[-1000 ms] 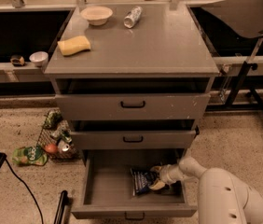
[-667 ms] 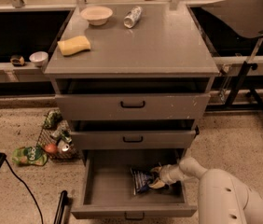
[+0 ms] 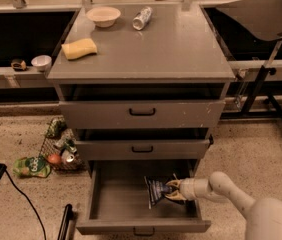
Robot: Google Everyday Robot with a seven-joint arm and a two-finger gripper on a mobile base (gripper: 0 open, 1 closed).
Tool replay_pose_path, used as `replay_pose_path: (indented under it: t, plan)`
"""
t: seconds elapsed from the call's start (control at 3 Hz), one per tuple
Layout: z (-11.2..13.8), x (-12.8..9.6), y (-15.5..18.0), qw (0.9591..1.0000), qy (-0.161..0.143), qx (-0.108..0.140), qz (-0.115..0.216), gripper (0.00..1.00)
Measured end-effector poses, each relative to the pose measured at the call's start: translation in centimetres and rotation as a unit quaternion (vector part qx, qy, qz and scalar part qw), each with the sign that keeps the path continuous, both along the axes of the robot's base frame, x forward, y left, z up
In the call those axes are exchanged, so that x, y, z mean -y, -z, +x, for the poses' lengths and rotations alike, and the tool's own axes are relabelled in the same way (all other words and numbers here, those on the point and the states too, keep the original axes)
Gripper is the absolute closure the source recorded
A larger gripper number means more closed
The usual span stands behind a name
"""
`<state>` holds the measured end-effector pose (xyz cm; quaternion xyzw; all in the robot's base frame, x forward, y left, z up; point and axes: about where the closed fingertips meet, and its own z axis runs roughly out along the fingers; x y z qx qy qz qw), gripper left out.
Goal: Pick blue chip bag from bottom drawer and place on counter
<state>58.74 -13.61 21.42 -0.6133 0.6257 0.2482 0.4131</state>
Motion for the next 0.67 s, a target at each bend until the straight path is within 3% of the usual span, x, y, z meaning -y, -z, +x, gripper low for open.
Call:
replay_pose_path:
  t: [0.33, 0.67]
  plan:
    - [-2.1, 2.1, -6.0, 0.9980, -0.015, 0.053, 0.029, 1.00]
    - [-4.0, 3.3, -11.8, 0.9950, -0.031, 0.093, 0.020, 1.00]
